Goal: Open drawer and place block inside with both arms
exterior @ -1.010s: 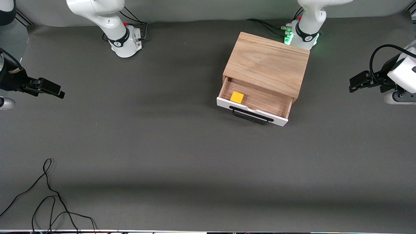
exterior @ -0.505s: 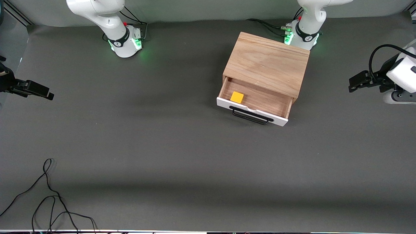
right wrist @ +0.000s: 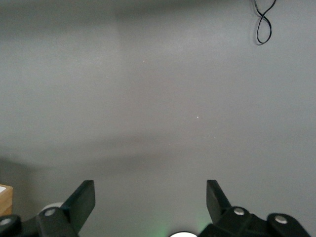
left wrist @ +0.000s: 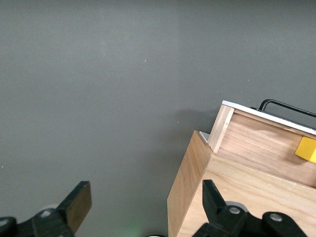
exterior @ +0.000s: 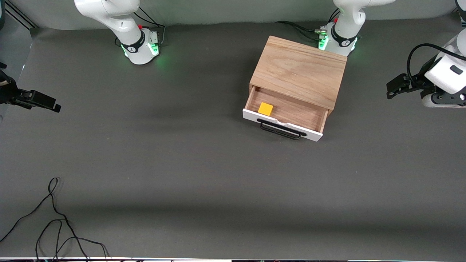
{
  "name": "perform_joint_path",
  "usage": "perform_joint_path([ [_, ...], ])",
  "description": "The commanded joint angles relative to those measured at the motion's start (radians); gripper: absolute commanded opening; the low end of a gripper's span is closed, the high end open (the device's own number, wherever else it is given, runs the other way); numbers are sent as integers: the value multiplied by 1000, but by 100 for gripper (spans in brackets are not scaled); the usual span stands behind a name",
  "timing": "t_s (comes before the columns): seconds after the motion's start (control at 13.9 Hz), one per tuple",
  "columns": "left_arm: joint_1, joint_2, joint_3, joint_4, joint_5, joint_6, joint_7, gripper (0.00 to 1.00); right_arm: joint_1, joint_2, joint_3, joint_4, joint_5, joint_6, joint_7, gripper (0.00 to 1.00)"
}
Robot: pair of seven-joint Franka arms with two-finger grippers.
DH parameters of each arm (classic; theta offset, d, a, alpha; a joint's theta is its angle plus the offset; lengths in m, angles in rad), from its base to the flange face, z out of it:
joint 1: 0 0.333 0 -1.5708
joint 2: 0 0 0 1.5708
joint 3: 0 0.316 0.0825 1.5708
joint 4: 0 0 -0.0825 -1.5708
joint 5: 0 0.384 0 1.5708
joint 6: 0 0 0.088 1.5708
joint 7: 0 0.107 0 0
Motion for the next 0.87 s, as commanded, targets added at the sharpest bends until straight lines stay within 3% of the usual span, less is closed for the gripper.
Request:
perform_joint_path([
  [0.0, -5, -30, 2, -35, 1, 24, -14, 100, 9, -7, -7, -12, -45, 6, -77, 100],
  [0.79, -2, -10, 2, -10, -2, 38, -13, 100, 9, -9, -8, -11, -45, 6, -123, 100],
])
